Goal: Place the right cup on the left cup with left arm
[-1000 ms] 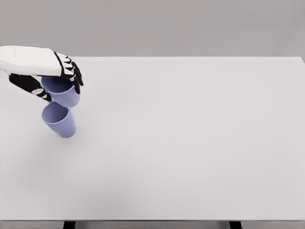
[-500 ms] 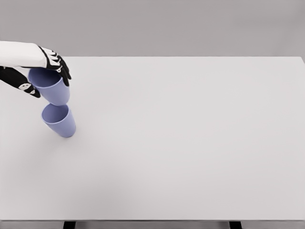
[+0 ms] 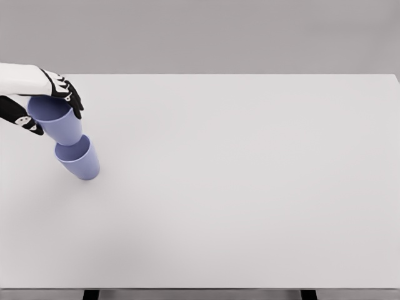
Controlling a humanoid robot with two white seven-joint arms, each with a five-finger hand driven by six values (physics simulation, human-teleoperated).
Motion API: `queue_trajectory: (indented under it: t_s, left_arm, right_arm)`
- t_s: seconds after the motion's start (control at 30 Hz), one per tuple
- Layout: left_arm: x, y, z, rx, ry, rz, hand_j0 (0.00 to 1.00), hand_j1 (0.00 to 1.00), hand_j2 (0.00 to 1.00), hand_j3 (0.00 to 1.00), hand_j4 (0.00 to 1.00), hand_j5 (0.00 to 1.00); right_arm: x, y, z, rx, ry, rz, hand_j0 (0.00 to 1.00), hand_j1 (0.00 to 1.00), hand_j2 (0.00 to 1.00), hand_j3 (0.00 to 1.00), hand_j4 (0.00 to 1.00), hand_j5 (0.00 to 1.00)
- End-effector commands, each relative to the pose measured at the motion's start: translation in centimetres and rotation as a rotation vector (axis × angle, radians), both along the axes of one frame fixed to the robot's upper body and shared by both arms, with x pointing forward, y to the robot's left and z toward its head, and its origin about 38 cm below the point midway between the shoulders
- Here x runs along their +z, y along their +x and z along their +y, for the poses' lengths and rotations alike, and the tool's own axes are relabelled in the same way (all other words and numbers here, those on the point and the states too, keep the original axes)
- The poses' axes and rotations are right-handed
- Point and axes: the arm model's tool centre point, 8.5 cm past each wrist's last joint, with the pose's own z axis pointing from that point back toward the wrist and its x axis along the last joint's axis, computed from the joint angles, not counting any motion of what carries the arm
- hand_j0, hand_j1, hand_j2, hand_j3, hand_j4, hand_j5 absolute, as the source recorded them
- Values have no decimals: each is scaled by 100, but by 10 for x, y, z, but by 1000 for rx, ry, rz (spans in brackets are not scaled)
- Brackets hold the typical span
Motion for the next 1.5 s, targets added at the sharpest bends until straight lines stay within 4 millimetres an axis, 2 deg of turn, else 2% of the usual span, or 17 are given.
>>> queue_trajectory:
  t_s: [0.0, 0.37, 0.4, 0.43, 0.9, 1.0, 1.07, 1.4, 1.47]
  left_arm:
    - [-1, 0, 1, 6, -5, 6, 64, 64, 64, 64, 64, 64]
    - [-6, -2, -3, -9, -4, 19, 64, 64, 64, 64, 64, 64]
    - [-6, -3, -4, -10, -5, 18, 65, 65, 65, 65, 65, 65]
    - [-6, -3, -4, -11, -3, 18, 74, 74, 74, 74, 74, 74]
    - [-2, -8, -10, -34, -10, 9, 74, 74, 74, 74, 74, 74]
    - [-1, -10, -6, -25, -11, 5, 81, 81, 81, 81, 81, 81]
    - [0, -10, -5, -24, -11, 3, 90, 90, 90, 90, 90, 90]
    - [0, -10, -5, -22, -11, 3, 95, 95, 95, 95, 95, 95]
    - [7, -12, -11, -40, -36, -2, 100, 100, 100, 100, 100, 100]
  right_arm:
    - [0, 0, 0, 1, 0, 2, 100, 100, 100, 100, 100, 100]
    - [0, 0, 0, 3, 1, 0, 100, 100, 100, 100, 100, 100]
    - [0, 0, 0, 1, 1, -1, 100, 100, 100, 100, 100, 100]
    - [0, 0, 0, 1, 1, 0, 100, 100, 100, 100, 100, 100]
    - [0, 0, 0, 1, 0, 2, 100, 100, 100, 100, 100, 100]
    - [0, 0, 0, 1, 1, -1, 100, 100, 100, 100, 100, 100]
    - [0, 0, 0, 1, 1, 0, 100, 100, 100, 100, 100, 100]
    - [0, 0, 0, 1, 1, -1, 100, 100, 100, 100, 100, 100]
    - [0, 0, 0, 1, 1, -1, 100, 100, 100, 100, 100, 100]
